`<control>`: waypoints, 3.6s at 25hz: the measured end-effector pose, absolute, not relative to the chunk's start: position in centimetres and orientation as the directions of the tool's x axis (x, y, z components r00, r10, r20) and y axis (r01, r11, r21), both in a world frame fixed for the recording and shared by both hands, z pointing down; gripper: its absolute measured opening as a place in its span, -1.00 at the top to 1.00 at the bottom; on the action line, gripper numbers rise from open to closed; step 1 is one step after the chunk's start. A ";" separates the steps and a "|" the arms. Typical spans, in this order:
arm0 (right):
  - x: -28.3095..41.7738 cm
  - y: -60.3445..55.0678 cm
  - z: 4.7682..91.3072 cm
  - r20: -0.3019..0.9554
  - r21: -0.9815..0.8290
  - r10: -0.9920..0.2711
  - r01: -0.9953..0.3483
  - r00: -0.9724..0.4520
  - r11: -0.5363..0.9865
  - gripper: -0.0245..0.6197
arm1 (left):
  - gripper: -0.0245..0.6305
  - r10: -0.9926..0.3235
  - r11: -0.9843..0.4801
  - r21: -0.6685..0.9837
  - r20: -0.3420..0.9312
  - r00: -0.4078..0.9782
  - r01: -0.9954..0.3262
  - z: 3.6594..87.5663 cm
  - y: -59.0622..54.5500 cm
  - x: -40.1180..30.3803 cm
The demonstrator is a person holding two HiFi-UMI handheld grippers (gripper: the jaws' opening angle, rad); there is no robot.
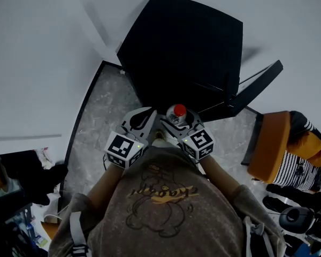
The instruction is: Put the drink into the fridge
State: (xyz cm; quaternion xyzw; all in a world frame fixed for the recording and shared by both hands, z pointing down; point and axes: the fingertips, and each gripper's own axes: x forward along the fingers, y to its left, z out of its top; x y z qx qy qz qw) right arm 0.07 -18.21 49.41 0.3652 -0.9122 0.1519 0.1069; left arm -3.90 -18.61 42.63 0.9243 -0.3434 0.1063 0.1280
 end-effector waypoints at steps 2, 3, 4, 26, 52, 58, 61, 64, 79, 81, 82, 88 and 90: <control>0.0 -18.9 49.8 0.311 -0.200 -0.639 -0.706 -0.703 0.679 -0.14 | 0.91 -0.604 -0.735 0.161 0.286 0.743 -0.659 42.6 -18.9 -4.0; 0.0 -19.2 49.9 0.313 -0.200 -0.643 -0.710 -0.699 0.675 -0.14 | 0.91 -0.602 -0.736 0.160 0.287 0.745 -0.657 42.6 -19.1 -4.1; 0.0 -19.4 50.1 0.315 -0.199 -0.648 -0.716 -0.693 0.669 -0.14 | 0.91 -0.600 -0.738 0.159 0.288 0.746 -0.655 42.6 -19.3 -4.3; 0.2 -23.5 54.0 0.362 -0.177 -0.731 -0.813 -0.578 0.555 -0.14 | 0.91 -0.503 -0.808 0.175 0.293 0.813 -0.563 43.1 -20.3 -4.3; 3.8 -30.2 57.7 0.349 -0.153 -0.819 -0.890 -0.456 0.430 -0.14 | 0.91 -0.464 -0.823 0.179 0.334 0.821 -0.538 45.6 -20.4 -3.7; 4.3 -32.2 58.9 0.336 -0.146 -0.830 -0.895 -0.446 0.421 -0.14 | 0.91 -0.468 -0.822 0.171 0.342 0.815 -0.544 46.5 -21.1 -3.8; 4.4 -33.0 59.3 0.331 -0.144 -0.832 -0.895 -0.445 0.421 -0.14 | 0.91 -0.469 -0.822 0.168 0.345 0.813 -0.545 46.8 -21.5 -3.9; 4.7 -33.8 59.8 0.332 -0.145 -0.836 -0.899 -0.437 0.413 -0.14 | 0.91 -0.468 -0.822 0.167 0.347 0.813 -0.545 47.3 -22.0 -3.8; 5.5 -37.5 61.4 0.288 -0.142 -0.875 -0.921 -0.389 0.362 -0.14 | 0.91 -0.449 -0.844 0.141 0.341 0.826 -0.517 49.8 -23.5 -3.5; 5.4 -37.7 61.7 0.284 -0.136 -0.876 -0.921 -0.389 0.365 -0.14 | 0.91 -0.447 -0.846 0.137 0.341 0.827 -0.514 50.1 -23.7 -3.6; 5.4 -37.9 61.7 0.279 -0.135 -0.878 -0.921 -0.389 0.365 -0.14 | 0.91 -0.447 -0.847 0.136 0.340 0.827 -0.514 50.3 -23.8 -3.6; 5.7 -39.1 62.1 0.257 -0.124 -0.888 -0.924 -0.382 0.361 -0.14 | 0.91 -0.437 -0.856 0.127 0.338 0.833 -0.501 51.4 -24.1 -3.3; 5.8 -39.4 62.4 0.254 -0.121 -0.890 -0.925 -0.379 0.359 -0.14 | 0.91 -0.437 -0.857 0.124 0.337 0.834 -0.500 51.8 -24.3 -3.4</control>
